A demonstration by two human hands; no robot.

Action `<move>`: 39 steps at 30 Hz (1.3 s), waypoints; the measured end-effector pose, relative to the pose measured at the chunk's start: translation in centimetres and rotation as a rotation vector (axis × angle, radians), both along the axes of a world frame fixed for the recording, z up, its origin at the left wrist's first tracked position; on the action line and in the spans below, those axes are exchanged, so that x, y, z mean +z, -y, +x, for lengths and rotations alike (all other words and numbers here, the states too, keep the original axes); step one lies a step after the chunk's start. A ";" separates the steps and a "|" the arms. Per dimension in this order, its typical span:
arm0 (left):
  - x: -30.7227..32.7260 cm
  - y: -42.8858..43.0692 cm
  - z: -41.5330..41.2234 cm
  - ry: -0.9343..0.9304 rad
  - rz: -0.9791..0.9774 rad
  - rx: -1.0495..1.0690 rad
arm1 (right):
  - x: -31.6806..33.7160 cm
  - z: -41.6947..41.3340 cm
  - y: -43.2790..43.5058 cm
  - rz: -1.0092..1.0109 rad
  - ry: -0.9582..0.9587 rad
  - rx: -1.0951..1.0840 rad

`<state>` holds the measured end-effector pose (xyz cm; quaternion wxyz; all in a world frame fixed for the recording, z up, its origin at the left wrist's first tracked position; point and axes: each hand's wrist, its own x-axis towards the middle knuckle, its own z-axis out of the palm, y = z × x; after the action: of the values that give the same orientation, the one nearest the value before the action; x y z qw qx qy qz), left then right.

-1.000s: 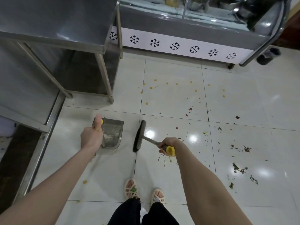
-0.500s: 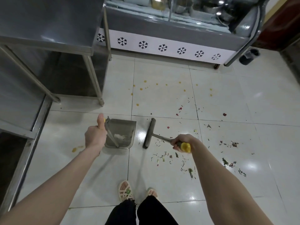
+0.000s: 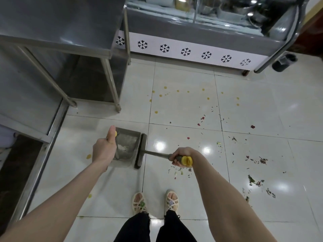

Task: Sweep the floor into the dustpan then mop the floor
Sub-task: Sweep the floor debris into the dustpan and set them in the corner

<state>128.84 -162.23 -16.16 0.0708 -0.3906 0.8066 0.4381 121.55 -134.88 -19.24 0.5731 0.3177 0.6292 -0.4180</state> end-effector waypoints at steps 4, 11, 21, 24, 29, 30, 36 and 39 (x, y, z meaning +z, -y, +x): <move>-0.2 -1.1 0.0 0.026 0.000 -0.008 | -0.7 0.5 -1.7 0.067 0.028 0.075; -0.3 -4.5 -0.7 0.033 -0.043 -0.010 | -0.1 -0.8 -8.3 0.148 0.013 0.031; 0.1 -12.8 -2.0 0.062 -0.055 0.127 | 2.0 -4.2 -17.1 0.074 -0.114 0.043; 0.1 -15.0 -1.6 0.065 -0.080 0.162 | 1.7 -5.0 -18.5 0.013 -0.052 0.072; 0.0 -17.7 0.3 0.036 -0.104 0.226 | -0.6 -4.1 -18.2 -0.067 0.011 0.111; 0.0 -18.2 0.7 0.031 -0.099 0.225 | -0.9 -3.9 -18.2 -0.071 0.022 0.123; -0.4 -20.8 2.1 0.018 -0.089 0.201 | -1.3 -3.6 -21.7 -0.003 0.013 0.092; -0.6 -22.2 2.8 0.034 -0.092 0.207 | -1.0 -3.4 -24.5 0.035 -0.020 0.036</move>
<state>131.68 -140.07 -16.75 0.0209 -0.4822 0.7798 0.3988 118.17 -110.36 -20.19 0.5685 0.3122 0.6477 -0.3998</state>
